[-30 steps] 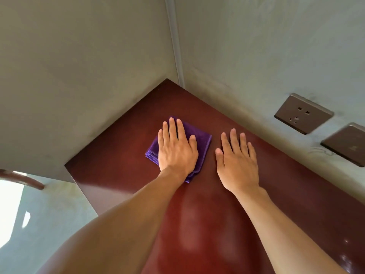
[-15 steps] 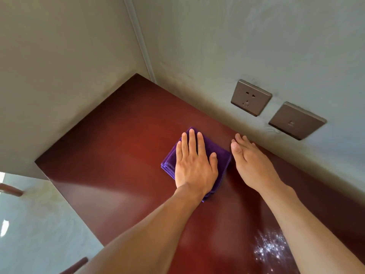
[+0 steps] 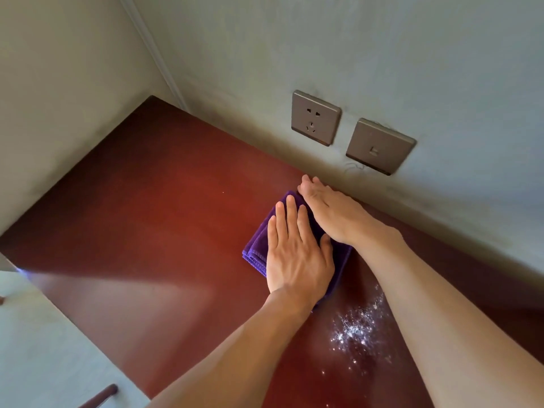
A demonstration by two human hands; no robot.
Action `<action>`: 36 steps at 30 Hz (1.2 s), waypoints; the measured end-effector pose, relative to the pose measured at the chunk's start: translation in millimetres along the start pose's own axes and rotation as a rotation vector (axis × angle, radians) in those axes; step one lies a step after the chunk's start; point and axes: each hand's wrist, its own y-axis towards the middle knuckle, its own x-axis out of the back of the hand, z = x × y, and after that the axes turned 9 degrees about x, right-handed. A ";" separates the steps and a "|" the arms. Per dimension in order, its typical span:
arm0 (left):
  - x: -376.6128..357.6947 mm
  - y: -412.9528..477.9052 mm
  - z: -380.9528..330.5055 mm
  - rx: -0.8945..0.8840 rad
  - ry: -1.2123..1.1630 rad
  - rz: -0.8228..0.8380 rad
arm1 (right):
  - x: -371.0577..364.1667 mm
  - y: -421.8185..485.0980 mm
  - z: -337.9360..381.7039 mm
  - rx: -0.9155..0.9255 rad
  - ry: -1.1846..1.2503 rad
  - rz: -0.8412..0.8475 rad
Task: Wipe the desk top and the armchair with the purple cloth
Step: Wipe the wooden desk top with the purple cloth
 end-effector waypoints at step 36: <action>-57.3 -156.0 -144.1 -0.126 0.077 0.058 | 42.9 -230.5 -162.6 -0.235 0.001 -0.078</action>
